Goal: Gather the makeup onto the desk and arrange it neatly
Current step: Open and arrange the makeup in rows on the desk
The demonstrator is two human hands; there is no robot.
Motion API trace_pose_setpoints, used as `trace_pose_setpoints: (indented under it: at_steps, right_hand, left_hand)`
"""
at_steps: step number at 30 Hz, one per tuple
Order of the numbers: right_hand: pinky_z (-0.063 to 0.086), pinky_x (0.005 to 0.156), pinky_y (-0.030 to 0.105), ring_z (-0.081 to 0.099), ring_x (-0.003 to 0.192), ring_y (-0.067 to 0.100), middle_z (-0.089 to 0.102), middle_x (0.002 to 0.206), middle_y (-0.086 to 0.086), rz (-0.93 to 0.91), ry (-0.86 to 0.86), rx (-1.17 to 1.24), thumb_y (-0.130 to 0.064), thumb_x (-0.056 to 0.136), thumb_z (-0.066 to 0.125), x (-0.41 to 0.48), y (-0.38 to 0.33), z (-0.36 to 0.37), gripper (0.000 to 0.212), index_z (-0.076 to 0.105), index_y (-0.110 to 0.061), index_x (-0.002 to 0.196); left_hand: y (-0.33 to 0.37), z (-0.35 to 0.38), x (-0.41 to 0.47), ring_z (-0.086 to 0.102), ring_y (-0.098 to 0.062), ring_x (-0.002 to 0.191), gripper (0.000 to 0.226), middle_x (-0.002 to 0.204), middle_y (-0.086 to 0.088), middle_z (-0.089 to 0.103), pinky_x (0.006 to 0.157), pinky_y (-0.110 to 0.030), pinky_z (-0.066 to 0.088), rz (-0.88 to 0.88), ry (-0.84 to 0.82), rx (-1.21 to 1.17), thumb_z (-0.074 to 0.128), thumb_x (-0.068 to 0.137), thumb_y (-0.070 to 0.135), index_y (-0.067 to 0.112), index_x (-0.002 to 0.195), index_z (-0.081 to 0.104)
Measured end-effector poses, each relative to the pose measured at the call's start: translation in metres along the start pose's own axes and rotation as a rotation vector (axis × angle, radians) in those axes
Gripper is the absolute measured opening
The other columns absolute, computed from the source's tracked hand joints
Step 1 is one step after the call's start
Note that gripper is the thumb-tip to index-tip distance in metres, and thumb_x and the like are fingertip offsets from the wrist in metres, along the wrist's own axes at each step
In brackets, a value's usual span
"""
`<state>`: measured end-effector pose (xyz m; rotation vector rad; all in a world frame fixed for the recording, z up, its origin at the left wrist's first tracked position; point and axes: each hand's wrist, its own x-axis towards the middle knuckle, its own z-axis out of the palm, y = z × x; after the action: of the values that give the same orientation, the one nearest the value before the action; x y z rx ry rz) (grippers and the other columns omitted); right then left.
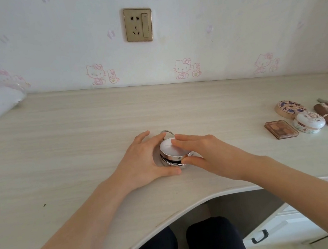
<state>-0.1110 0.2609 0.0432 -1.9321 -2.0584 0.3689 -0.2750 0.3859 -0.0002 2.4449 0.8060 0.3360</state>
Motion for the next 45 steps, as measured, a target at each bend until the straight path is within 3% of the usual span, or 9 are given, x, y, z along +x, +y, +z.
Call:
trace_pose_setpoints:
  at_steps: [5,7,10,17,21,26,29,38,45]
  right_hand:
    - [0.04,0.096,0.02,0.055,0.116,0.012,0.039,0.148,-0.014,-0.006,0.01,0.007,-0.028,0.096,0.054,0.0,0.001,0.001,0.047,0.042,-0.027,0.142]
    - [0.037,0.099,0.018,0.051,0.121,0.012,0.038,0.148,-0.014,-0.006,0.014,0.003,-0.029,0.096,0.054,0.0,0.003,0.001,0.048,0.041,-0.029,0.142]
    - [0.025,0.1,0.012,0.037,0.132,0.012,0.038,0.149,-0.011,-0.017,0.009,-0.066,-0.031,0.096,0.053,0.003,0.006,0.001,0.049,0.039,-0.029,0.143]
    - [0.033,0.104,0.024,0.042,0.128,0.014,0.045,0.145,-0.008,0.001,-0.051,-0.06,-0.031,0.097,0.05,0.008,0.006,-0.007,0.044,0.044,-0.026,0.141]
    - [0.041,0.097,0.03,0.053,0.117,0.015,0.06,0.129,-0.005,0.011,-0.105,-0.032,-0.031,0.099,0.046,0.015,0.007,-0.017,0.036,0.051,-0.023,0.134]
    - [0.03,0.092,0.015,0.047,0.124,0.006,0.053,0.138,-0.011,0.064,-0.185,-0.028,-0.036,0.1,0.041,0.026,0.01,-0.028,0.042,0.042,-0.03,0.142]
    - [0.03,0.092,0.018,0.047,0.114,0.001,0.052,0.137,-0.011,0.092,-0.229,0.004,-0.037,0.1,0.041,0.031,0.009,-0.034,0.041,0.042,-0.033,0.141]
    - [0.038,0.104,0.036,0.052,0.119,0.014,0.06,0.129,-0.006,0.081,-0.268,0.066,-0.032,0.101,0.041,0.039,0.008,-0.043,0.037,0.049,-0.028,0.137]
    - [0.032,0.107,0.025,0.045,0.126,0.006,0.051,0.138,-0.012,0.116,-0.234,0.116,-0.033,0.1,0.041,0.037,0.011,-0.038,0.04,0.045,-0.028,0.14]
  left_hand:
    - [0.0,0.001,-0.001,0.023,-0.007,0.135,0.115,0.134,0.024,0.045,0.105,-0.023,0.03,0.002,0.057,-0.057,0.065,0.043,0.083,0.033,0.142,0.036]
    - [0.001,0.0,-0.003,0.032,0.0,0.124,0.105,0.118,0.028,0.052,0.095,-0.013,0.028,-0.014,0.121,-0.14,0.074,0.047,0.074,0.032,0.138,0.043]
    - [0.003,-0.001,-0.005,0.04,0.001,0.114,0.091,0.103,0.027,0.056,0.091,-0.015,0.03,-0.05,0.192,-0.208,0.085,0.052,0.054,0.033,0.133,0.049]
    - [0.003,0.0,-0.006,0.043,0.0,0.113,0.092,0.1,0.028,0.055,0.094,-0.02,0.031,-0.074,0.203,-0.217,0.088,0.053,0.047,0.038,0.134,0.045]
    - [0.004,0.0,-0.006,0.044,0.0,0.111,0.096,0.096,0.028,0.056,0.092,-0.02,0.031,-0.072,0.214,-0.213,0.088,0.054,0.046,0.038,0.137,0.041]
    - [0.002,0.001,-0.006,0.047,-0.001,0.113,0.104,0.094,0.028,0.06,0.093,-0.021,0.032,-0.069,0.214,-0.235,0.089,0.05,0.048,0.039,0.14,0.035]
    - [0.001,0.002,-0.005,0.046,0.0,0.115,0.107,0.096,0.027,0.062,0.093,-0.021,0.032,-0.07,0.214,-0.254,0.088,0.05,0.05,0.041,0.14,0.033]
    - [0.003,0.002,-0.005,0.048,0.0,0.112,0.109,0.099,0.024,0.062,0.089,-0.018,0.031,-0.068,0.23,-0.269,0.089,0.051,0.046,0.039,0.142,0.031]
    - [0.003,0.003,-0.006,0.048,-0.001,0.112,0.108,0.101,0.023,0.062,0.089,-0.019,0.031,-0.071,0.235,-0.273,0.089,0.053,0.044,0.039,0.142,0.028]
